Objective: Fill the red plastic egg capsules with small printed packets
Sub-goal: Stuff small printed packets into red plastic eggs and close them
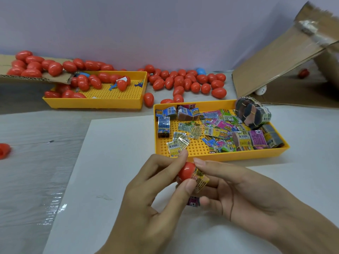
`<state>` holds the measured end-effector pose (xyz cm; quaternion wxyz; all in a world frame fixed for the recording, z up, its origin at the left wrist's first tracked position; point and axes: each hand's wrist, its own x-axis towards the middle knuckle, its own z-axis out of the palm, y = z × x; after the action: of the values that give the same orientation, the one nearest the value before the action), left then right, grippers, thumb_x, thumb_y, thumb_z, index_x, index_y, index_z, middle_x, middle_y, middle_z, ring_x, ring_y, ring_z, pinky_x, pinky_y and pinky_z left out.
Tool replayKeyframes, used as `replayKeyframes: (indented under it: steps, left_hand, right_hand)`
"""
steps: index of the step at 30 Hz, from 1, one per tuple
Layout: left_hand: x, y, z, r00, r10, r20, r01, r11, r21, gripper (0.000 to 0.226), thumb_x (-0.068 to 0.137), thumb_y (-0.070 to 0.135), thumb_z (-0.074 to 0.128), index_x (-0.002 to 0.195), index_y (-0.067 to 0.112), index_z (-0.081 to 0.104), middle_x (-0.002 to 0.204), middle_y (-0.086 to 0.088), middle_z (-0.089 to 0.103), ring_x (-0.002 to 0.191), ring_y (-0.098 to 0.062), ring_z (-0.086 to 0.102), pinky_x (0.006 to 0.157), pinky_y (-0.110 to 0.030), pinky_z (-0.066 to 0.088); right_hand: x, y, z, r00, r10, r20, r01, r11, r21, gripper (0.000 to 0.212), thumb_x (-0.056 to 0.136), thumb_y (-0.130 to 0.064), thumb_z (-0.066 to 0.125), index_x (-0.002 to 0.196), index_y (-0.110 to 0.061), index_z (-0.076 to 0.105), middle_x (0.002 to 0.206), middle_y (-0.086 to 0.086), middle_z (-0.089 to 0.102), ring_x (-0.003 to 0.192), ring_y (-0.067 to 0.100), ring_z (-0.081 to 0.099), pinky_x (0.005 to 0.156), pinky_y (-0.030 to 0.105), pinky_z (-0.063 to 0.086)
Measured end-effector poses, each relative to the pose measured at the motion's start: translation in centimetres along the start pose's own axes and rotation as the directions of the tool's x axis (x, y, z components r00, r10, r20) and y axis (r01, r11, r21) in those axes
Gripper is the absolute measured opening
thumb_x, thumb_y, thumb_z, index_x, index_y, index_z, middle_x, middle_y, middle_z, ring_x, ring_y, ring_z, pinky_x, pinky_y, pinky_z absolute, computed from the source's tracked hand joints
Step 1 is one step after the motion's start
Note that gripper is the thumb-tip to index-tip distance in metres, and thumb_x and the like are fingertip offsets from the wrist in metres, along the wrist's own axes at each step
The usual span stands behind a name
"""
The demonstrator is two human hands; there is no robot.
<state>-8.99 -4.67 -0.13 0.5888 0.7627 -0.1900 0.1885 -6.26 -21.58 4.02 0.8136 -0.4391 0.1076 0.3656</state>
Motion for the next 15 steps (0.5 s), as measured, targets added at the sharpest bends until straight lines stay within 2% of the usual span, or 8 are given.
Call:
replayKeyframes:
  steps: [3,6,15]
  left_hand:
    - [-0.06,-0.17,0.16,1.000,-0.025,0.011,0.026,0.998,-0.060,0.046,0.088,0.030,0.065,0.133,0.028,0.059,0.102,0.003,0.061,0.097,-0.029,0.066,0.082,-0.045,0.059]
    - [-0.11,-0.29,0.10,0.999,-0.028,0.036,0.031,0.995,-0.090,0.050,0.085,0.025,0.069,0.134,0.027,0.059,0.105,0.002,0.061,0.098,-0.031,0.065,0.086,-0.041,0.058]
    - [-0.04,-0.25,0.06,0.996,-0.062,0.059,0.066,0.995,-0.077,0.048,0.086,0.028,0.068,0.133,0.030,0.060,0.106,0.004,0.062,0.099,-0.027,0.066,0.084,-0.043,0.058]
  right_hand:
    - [0.05,0.06,0.01,1.000,-0.011,-0.017,0.010,1.000,-0.021,0.028,0.068,-0.021,0.077,0.092,-0.007,0.079,0.094,0.020,0.073,0.065,0.019,0.071,0.046,0.023,0.055]
    - [0.05,0.14,-0.05,1.000,-0.006,-0.017,0.005,0.999,-0.036,0.035,0.067,-0.024,0.078,0.097,-0.006,0.078,0.099,0.023,0.072,0.077,0.025,0.068,0.048,0.022,0.055]
    - [0.29,0.28,-0.27,1.000,-0.005,-0.017,0.005,1.000,-0.005,0.035,0.066,-0.022,0.079,0.096,-0.005,0.078,0.096,0.021,0.070,0.062,0.018,0.066,0.046,0.022,0.054]
